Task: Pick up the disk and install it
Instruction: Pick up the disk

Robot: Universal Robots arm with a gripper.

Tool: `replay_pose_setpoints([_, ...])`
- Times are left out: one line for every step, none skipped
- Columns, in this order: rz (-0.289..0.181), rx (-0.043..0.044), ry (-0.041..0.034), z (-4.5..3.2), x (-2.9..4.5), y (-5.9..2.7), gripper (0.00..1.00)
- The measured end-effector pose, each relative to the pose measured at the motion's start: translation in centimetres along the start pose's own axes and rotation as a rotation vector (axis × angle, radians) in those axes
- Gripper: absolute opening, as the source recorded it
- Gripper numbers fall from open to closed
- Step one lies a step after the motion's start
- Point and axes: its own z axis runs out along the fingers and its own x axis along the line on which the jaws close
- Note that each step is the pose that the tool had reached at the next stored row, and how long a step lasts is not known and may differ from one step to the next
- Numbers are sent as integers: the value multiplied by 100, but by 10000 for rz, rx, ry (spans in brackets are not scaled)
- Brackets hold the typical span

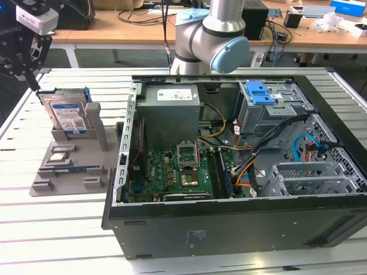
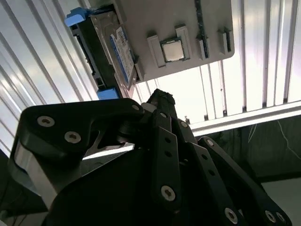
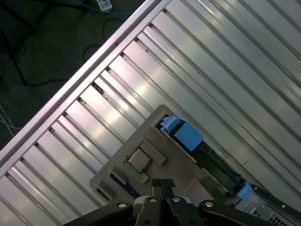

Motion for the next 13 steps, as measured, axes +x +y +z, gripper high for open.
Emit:
replay_pose_setpoints([-135,1,2,0,0,0,11])
replay_pose_setpoints([-270,0,5,0,0,0,11])
replay_pose_setpoints([-394,0,8,0,0,0,11])
replay_pose_setpoints([-513,0,11,0,0,0,11])
replay_pose_setpoints([-685,1,14,0,0,0,11])
replay_pose_setpoints([-815,1,18,0,0,0,11])
replay_pose_setpoints([-938,1,21,0,0,0,11])
replay_pose_setpoints([-1148,1,25,0,0,0,11])
replay_pose_setpoints([-1320,1,28,1,0,0,11])
replay_pose_setpoints([-1428,1,32,0,0,0,11])
replay_pose_setpoints([-1580,1,35,0,0,0,11])
replay_pose_setpoints([-1709,1,38,0,0,0,11])
replay_pose_setpoints([-1825,1,40,0,0,0,11])
